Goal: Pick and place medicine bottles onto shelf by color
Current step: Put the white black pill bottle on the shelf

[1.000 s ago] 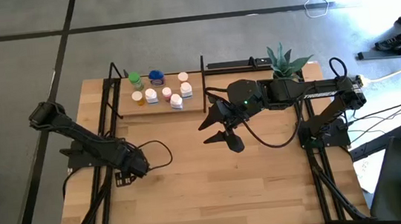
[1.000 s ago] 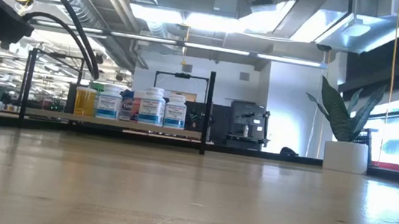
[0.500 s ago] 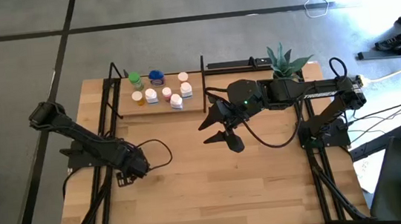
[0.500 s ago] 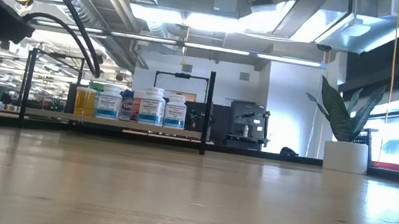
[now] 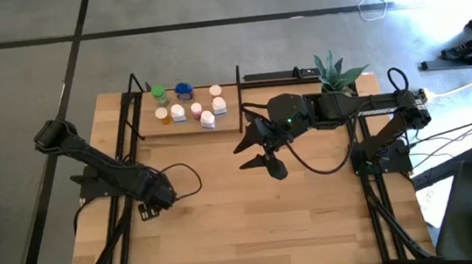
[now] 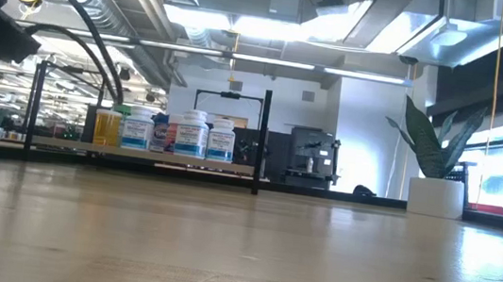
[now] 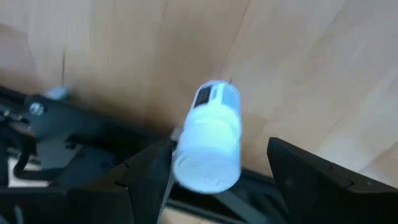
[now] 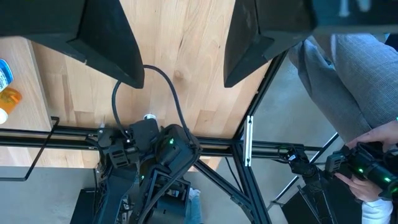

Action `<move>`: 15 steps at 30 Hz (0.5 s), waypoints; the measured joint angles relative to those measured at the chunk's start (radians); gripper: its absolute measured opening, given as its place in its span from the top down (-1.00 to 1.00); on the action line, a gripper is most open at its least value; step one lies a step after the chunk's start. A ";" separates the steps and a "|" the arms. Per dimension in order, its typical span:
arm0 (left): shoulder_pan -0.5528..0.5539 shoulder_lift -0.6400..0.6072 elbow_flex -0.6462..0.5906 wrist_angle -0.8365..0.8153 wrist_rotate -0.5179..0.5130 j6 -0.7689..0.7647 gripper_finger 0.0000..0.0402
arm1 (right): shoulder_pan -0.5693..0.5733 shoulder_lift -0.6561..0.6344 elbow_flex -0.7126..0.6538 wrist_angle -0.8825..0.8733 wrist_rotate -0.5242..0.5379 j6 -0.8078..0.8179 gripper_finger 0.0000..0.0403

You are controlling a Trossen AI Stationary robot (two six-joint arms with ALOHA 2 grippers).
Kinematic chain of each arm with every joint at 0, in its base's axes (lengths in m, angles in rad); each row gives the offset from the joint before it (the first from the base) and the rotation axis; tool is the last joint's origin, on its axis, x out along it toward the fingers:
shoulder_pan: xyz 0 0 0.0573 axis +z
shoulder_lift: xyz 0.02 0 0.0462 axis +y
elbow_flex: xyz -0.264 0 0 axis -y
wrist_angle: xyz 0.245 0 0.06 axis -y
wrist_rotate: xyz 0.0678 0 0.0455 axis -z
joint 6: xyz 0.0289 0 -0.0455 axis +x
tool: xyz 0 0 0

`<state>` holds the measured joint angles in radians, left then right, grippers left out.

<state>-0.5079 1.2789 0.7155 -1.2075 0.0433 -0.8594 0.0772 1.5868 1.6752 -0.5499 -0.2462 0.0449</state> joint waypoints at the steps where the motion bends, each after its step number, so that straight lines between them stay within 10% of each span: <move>1: 0.000 0.000 0.000 0.001 -0.001 -0.001 -0.29 | 0.000 0.000 0.000 0.000 0.000 0.000 -0.11; 15: 0.000 0.000 0.000 -0.001 -0.008 -0.005 -0.29 | 0.000 0.000 0.000 0.000 0.000 0.000 -0.11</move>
<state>-0.5079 1.2789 0.7155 -1.2083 0.0351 -0.8640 0.0772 1.5871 1.6752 -0.5499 -0.2462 0.0449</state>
